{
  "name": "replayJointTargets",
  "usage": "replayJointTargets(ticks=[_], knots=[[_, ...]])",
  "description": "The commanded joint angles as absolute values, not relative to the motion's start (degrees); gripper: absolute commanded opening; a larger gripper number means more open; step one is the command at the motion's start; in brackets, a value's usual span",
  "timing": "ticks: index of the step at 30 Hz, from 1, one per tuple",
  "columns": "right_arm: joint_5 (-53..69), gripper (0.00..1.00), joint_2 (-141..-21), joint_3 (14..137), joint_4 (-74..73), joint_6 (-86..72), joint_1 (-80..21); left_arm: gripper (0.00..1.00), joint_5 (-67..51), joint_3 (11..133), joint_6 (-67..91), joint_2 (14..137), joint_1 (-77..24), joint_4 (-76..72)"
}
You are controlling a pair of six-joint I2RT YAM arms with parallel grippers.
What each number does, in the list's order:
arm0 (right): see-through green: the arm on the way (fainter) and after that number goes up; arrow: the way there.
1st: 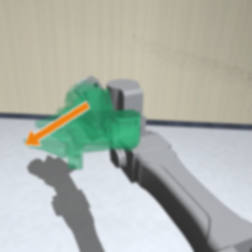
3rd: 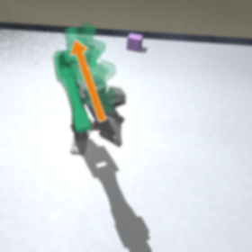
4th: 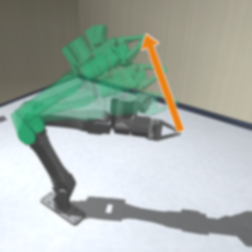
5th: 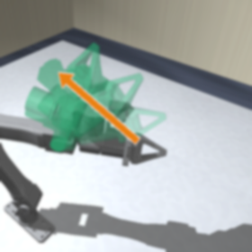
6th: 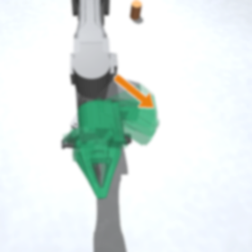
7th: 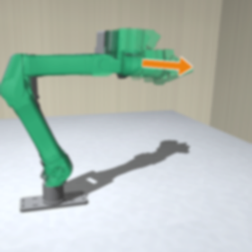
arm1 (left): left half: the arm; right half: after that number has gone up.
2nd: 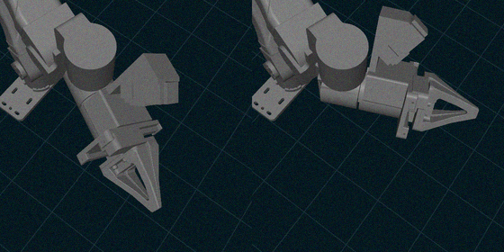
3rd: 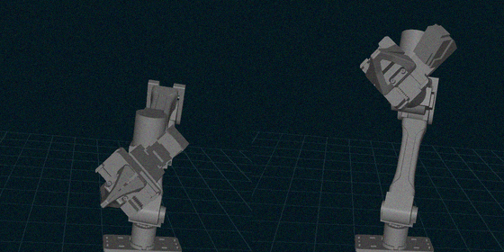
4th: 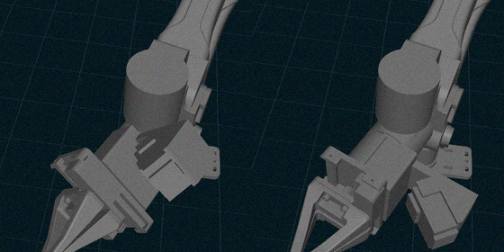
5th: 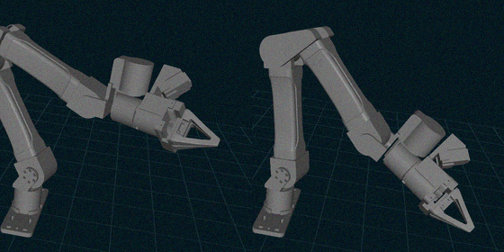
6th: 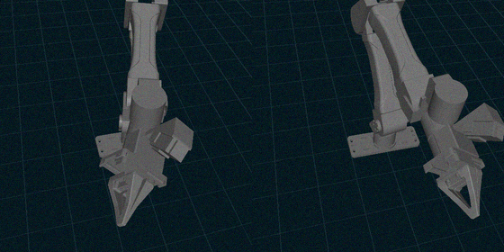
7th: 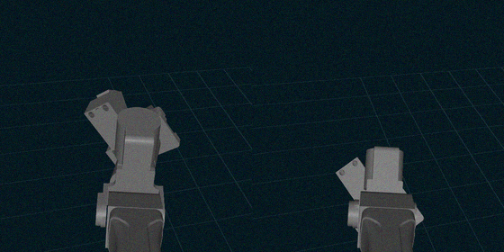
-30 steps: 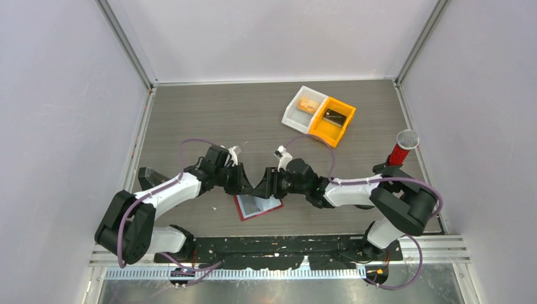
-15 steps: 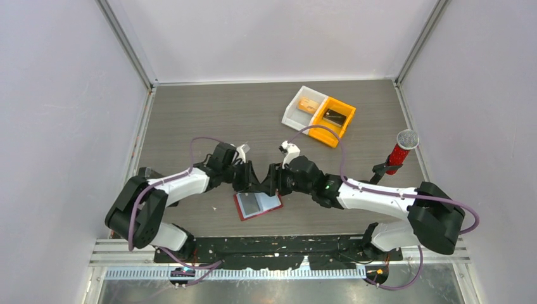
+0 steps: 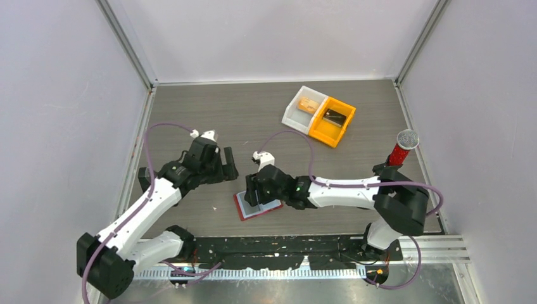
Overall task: Take the credit cards out of the card holder
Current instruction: Remove the credit card from the card holder.
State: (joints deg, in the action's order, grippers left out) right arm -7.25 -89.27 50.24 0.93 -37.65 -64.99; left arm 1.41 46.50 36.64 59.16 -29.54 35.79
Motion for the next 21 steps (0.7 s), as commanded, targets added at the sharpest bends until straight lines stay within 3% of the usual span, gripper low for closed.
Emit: replayJointTargets(ticks=[1, 7, 14, 21], knots=[[-11.8, 0.62, -92.8, 55.3, -2.2, -38.3, -66.6, 0.89, 13.5, 47.0, 36.8, 54.8, -28.0, 45.8], [-13.7, 0.66, -97.8, 59.3, -4.3, -38.0, -67.7, 0.89, 15.0, 44.7, 41.6, 52.8, -23.7, 47.3], [-15.4, 0.71, -102.2, 62.8, -7.2, -37.5, -68.4, 0.9, 4.8, 45.1, 33.7, 55.4, -22.9, 46.1], [-16.5, 0.72, -105.4, 64.7, -8.8, -36.3, -68.8, 0.9, 3.3, 43.8, 32.1, 54.4, -22.9, 44.6]])
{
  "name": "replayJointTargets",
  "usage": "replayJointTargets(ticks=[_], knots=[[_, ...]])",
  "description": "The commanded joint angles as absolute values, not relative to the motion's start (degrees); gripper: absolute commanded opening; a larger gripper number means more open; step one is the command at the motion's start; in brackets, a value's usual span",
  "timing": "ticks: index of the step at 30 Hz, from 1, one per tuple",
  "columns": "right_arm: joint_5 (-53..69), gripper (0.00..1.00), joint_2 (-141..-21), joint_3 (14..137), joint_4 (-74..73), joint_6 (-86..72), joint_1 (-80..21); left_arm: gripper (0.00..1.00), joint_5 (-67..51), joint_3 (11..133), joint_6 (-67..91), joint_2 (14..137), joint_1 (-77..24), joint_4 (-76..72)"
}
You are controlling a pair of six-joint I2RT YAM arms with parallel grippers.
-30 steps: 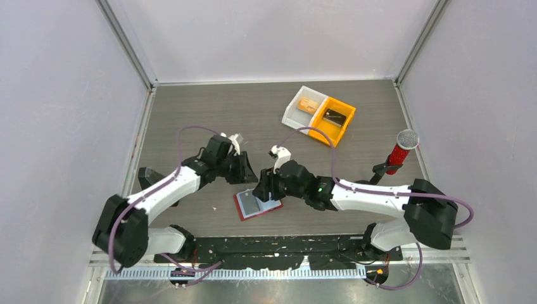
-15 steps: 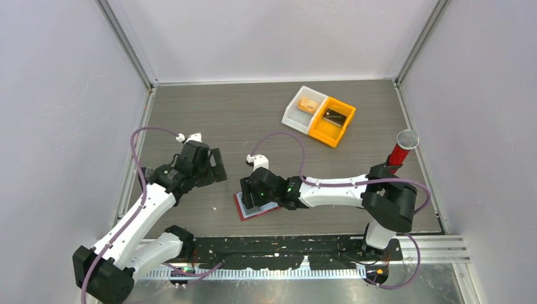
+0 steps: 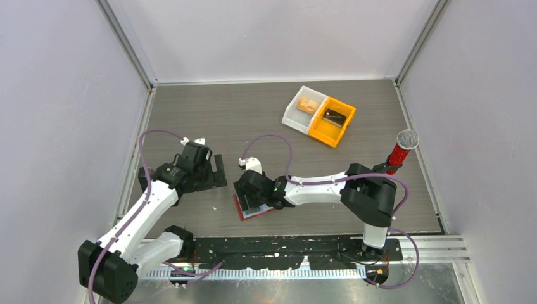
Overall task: Take the credit cards out of the card holder
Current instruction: Remove the credit card from the card holder.
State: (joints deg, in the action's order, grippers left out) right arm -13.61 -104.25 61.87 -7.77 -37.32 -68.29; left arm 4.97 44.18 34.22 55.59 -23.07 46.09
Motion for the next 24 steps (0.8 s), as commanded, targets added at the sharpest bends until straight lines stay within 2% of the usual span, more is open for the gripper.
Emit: replayJointTargets(ticks=[1, 10, 18, 21, 24], knots=[[-16.7, 0.71, -105.8, 64.8, -9.0, -36.2, -68.8, 0.9, 3.4, 43.8, 32.1, 54.4, -22.9, 44.6], [-19.4, 0.66, -107.8, 65.8, -11.2, -35.7, -69.3, 0.9, 0.3, 41.0, 32.1, 52.0, -22.9, 42.8], [-19.8, 0.54, -106.7, 64.2, -9.2, -36.1, -69.3, 0.85, -3.5, 39.1, 32.5, 51.9, -22.9, 40.4], [-19.5, 0.57, -106.6, 64.5, -9.4, -36.0, -69.3, 0.83, -4.3, 38.4, 33.7, 53.1, -22.9, 39.5], [-19.8, 0.64, -106.0, 64.3, -9.6, -35.8, -69.3, 0.82, -4.0, 37.2, 35.1, 53.4, -22.9, 38.1]])
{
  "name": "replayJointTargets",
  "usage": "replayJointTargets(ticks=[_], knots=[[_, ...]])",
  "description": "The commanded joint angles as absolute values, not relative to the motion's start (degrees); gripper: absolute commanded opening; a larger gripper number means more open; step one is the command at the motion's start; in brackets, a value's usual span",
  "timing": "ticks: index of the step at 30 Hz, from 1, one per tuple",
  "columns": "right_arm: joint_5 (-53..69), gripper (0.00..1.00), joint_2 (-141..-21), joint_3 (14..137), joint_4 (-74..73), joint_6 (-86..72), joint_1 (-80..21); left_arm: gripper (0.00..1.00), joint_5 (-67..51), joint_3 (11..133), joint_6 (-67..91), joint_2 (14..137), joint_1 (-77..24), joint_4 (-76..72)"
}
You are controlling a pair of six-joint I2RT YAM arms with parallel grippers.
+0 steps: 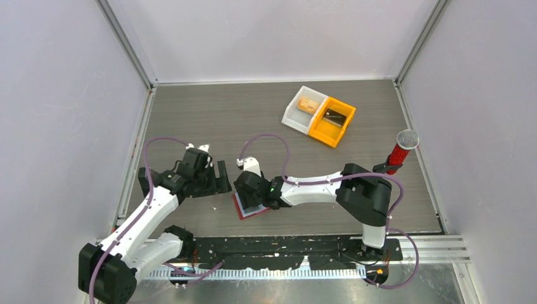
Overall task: Take the credit cards out of the card holder
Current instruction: Remove the credit card from the card holder.
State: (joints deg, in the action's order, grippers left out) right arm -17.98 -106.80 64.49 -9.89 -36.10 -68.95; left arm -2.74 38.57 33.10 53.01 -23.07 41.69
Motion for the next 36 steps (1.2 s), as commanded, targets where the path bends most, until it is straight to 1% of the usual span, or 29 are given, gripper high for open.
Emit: replayJointTargets(ticks=[1, 7, 11, 22, 28, 30, 36], knots=[[-20.0, 0.65, -105.7, 64.2, -9.7, -35.7, -69.3, 0.82, -3.3, 37.1, 35.5, 53.5, -22.9, 37.9], [-21.4, 0.72, -106.3, 64.5, -11.1, -35.6, -69.6, 0.82, -0.5, 37.2, 35.3, 55.1, -22.8, 38.3], [-22.4, 0.72, -106.8, 64.8, -11.4, -35.5, -70.0, 0.82, 1.4, 37.1, 35.3, 55.6, -22.8, 38.6], [-24.8, 0.72, -108.8, 65.6, -13.8, -35.0, -70.5, 0.8, 1.6, 36.5, 36.2, 55.1, -22.8, 38.2], [-24.0, 0.63, -107.0, 64.1, -11.7, -35.3, -70.5, 0.76, 0.3, 36.0, 35.9, 56.3, -22.8, 37.0], [-23.2, 0.6, -106.1, 63.3, -10.5, -35.6, -70.5, 0.73, -2.2, 35.8, 35.8, 56.5, -22.8, 36.2], [-20.8, 0.57, -105.2, 62.7, -9.0, -36.8, -70.0, 0.63, -6.6, 34.7, 35.3, 57.5, -22.8, 33.4]])
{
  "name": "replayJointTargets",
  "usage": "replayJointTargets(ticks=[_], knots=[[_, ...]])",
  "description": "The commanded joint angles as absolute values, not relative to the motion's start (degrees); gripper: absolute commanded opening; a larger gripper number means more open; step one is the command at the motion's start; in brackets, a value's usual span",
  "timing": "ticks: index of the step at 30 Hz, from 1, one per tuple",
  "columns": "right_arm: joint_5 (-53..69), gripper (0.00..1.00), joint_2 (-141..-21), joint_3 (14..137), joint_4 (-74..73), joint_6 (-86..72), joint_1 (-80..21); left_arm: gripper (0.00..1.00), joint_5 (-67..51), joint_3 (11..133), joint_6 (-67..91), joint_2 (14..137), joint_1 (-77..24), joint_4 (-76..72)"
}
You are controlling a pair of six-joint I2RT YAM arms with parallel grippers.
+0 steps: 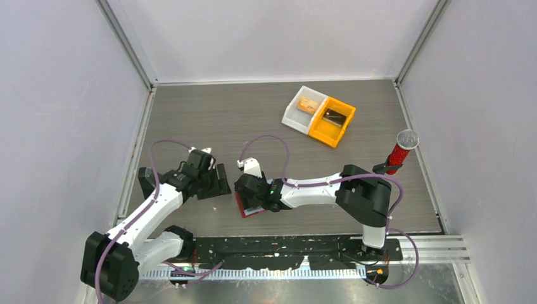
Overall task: Take the credit cards out of the card holder
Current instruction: Remove the credit card from the card holder.
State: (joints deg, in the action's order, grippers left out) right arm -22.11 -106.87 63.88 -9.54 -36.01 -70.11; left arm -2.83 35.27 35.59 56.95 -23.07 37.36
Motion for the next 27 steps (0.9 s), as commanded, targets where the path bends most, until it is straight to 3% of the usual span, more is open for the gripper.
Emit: replayJointTargets(ticks=[1, 8, 18, 27], knots=[[-20.8, 0.57, -104.9, 62.4, -8.9, -36.9, -70.0, 0.61, -7.2, 34.6, 35.2, 58.0, -22.9, 33.0], [-17.6, 0.56, -102.0, 58.7, -3.8, -37.8, -68.4, 0.45, -11.4, 34.8, 34.7, 62.5, -22.9, 30.0], [-10.4, 0.53, -97.0, 49.3, 10.0, -40.3, -64.8, 0.41, -15.5, 35.6, 33.8, 67.3, -22.9, 26.2], [-2.6, 0.52, -94.0, 41.7, 22.2, -43.6, -61.1, 0.29, -19.6, 36.3, 35.5, 72.0, -22.9, 21.7]])
